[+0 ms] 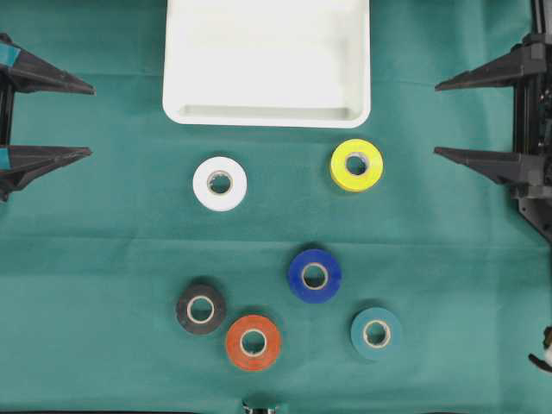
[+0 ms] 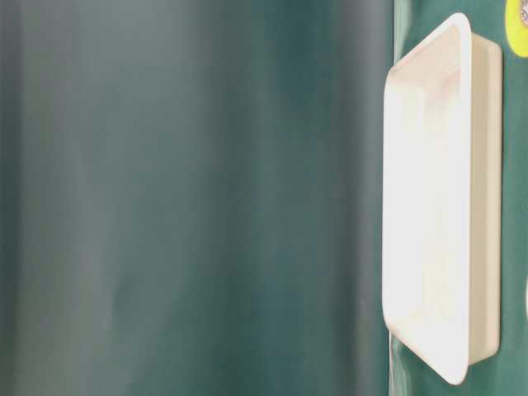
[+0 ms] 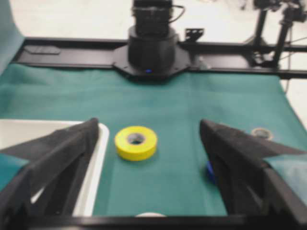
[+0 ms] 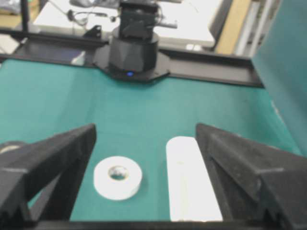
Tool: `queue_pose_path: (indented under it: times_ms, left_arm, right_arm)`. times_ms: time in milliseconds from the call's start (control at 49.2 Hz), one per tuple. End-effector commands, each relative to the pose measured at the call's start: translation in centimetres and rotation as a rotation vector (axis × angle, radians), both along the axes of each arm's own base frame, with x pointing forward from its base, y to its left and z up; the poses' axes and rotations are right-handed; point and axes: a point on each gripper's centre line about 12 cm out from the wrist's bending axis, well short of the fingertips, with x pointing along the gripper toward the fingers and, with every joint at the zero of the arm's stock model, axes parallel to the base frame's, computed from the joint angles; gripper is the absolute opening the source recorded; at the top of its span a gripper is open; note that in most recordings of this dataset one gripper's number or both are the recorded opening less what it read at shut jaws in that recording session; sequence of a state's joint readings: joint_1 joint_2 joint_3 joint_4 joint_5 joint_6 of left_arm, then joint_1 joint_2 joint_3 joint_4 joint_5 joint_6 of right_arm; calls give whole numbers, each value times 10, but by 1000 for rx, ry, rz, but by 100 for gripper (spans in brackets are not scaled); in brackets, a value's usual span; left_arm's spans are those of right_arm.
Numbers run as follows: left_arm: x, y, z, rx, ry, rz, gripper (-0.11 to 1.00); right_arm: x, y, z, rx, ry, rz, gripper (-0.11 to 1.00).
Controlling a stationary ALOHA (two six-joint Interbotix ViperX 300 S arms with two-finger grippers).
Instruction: Pick up the tape from a random location and place it into the white case.
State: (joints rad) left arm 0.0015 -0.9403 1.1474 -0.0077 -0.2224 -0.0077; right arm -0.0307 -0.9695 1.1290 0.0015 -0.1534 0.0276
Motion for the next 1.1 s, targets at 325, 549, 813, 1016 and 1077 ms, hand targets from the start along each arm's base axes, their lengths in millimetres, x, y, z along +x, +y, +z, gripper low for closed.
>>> queue_pose_path:
  times_ms: [325, 549, 813, 1016, 1077]
  left_arm:
    - [3, -7, 9, -5, -20, -34, 99]
    - [1, -31, 12, -7, -26, -152, 99]
    - [-6, -62, 12, -8, -25, -300, 99]
    - [-10, -73, 13, -8, -27, -357, 99]
    - [-10, -73, 13, -7, -24, -357, 99]
  right_arm:
    - [2, -2, 11, 17, -7, -8, 92]
    - [3, -2, 11, 21, -5, -8, 92]
    - [4, -2, 10, 22, 4, -8, 92]
    - [3, -2, 10, 22, 12, -8, 92]
    - [4, -1, 9, 22, 16, -7, 92]
